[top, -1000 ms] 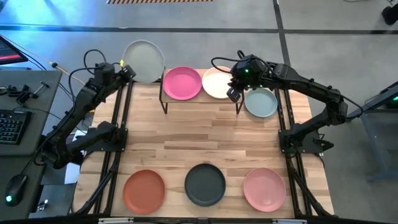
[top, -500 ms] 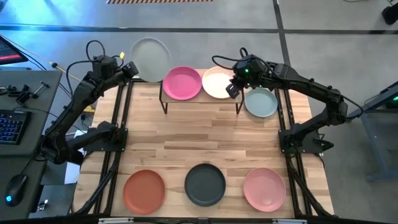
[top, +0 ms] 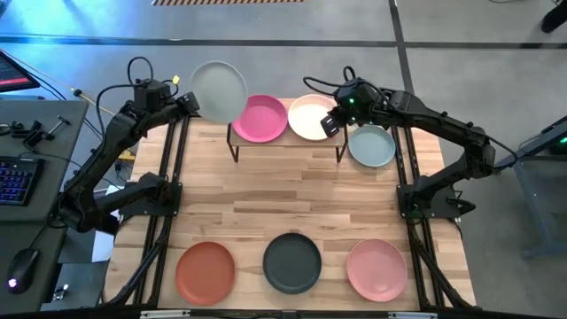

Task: Place and stack plates onto a shelf
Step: Stack the gray plate on top of the pink plate on the shelf

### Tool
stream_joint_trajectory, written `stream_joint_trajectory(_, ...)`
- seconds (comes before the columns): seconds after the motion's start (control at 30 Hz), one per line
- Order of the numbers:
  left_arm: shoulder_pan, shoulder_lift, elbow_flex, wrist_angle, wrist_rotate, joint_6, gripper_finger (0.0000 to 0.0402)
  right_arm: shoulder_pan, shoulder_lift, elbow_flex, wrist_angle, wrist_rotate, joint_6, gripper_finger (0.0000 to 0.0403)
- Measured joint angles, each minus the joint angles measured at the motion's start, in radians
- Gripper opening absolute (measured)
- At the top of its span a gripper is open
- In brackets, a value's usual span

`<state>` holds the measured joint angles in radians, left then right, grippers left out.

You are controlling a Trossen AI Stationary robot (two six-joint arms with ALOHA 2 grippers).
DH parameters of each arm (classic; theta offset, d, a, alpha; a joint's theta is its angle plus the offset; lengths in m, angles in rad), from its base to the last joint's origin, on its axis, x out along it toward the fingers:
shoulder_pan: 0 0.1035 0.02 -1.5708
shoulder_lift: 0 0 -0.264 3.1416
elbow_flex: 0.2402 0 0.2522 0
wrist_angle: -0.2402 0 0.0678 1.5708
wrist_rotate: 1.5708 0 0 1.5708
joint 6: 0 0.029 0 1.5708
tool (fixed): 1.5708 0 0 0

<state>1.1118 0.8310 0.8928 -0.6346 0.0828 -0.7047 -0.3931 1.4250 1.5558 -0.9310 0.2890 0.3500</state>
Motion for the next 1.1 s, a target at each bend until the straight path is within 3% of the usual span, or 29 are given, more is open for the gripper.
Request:
stream_joint_trajectory(0.27,-0.089,0.000,0.000,-0.010,-0.009,-0.079,0.0000,0.000,0.000,0.000,0.000,0.000,0.000,0.0090)
stream_joint_trajectory(0.63,-0.313,0.035,0.000,0.011,-0.137,-0.265,0.0000,-0.004,0.000,0.000,0.000,-0.002,-0.130,0.0090)
stream_joint_trajectory(0.83,-0.420,0.099,0.000,0.070,-0.201,-0.354,0.0000,-0.040,0.000,0.000,0.008,-0.003,-0.216,0.0090)
stream_joint_trajectory(1.1,-0.476,0.224,0.000,0.182,-0.268,-0.439,0.0000,-0.110,0.000,0.000,0.033,-0.004,-0.343,0.0090)
